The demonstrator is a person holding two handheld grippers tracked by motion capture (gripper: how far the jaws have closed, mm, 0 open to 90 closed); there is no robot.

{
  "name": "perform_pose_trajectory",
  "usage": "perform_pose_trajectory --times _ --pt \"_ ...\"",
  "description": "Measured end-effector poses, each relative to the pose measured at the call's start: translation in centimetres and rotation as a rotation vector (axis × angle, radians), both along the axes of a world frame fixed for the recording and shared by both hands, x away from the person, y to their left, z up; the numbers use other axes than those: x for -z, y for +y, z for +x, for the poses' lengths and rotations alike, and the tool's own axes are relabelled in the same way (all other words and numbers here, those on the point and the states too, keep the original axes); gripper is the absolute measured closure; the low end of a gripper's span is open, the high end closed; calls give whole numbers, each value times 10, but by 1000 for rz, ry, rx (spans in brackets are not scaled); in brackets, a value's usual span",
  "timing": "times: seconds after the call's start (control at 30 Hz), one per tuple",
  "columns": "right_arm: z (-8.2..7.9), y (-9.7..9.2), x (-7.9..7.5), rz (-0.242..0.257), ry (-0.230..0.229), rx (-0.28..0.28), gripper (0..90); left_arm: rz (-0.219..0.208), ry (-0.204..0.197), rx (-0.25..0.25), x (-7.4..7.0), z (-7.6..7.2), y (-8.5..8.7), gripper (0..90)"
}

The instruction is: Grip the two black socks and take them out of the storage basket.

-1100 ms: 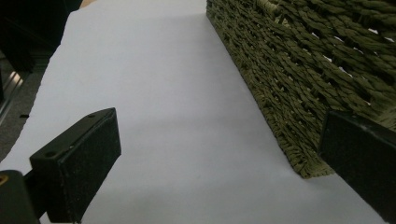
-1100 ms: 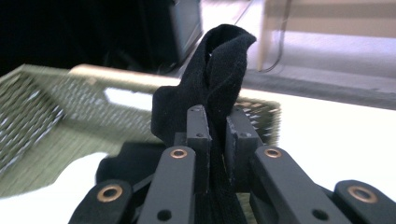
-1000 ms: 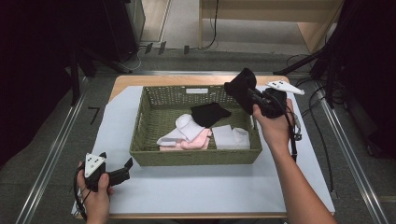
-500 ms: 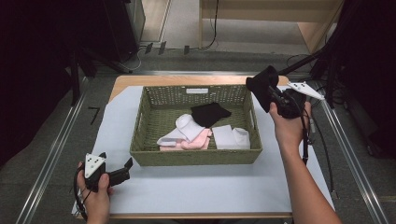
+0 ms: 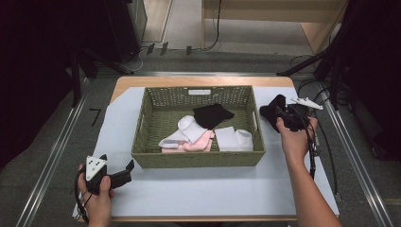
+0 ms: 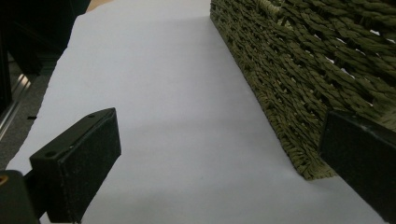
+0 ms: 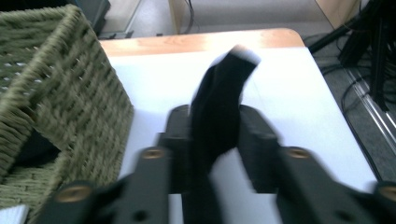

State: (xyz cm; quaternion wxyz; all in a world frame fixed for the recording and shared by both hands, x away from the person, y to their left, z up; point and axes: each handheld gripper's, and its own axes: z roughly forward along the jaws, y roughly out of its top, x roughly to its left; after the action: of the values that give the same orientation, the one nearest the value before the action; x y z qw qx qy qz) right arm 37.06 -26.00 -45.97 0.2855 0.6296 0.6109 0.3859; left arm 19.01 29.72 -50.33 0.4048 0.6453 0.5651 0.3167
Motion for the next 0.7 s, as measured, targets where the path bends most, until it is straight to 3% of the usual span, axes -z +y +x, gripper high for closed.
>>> perform_pose_trajectory --times 0.1,0.17,0.43,0.7 --pt "-1 6 -11 11 -71 -12 489 2 3 1 0 0 0 5" --pt "-1 13 -23 1 -66 -30 456 2 4 1 0 0 0 5" --pt "0 59 -65 -25 -97 -138 432 -3 3 1 0 0 0 5" --pt "6 115 -76 -50 -116 -229 430 -10 -3 0 0 0 1 5"
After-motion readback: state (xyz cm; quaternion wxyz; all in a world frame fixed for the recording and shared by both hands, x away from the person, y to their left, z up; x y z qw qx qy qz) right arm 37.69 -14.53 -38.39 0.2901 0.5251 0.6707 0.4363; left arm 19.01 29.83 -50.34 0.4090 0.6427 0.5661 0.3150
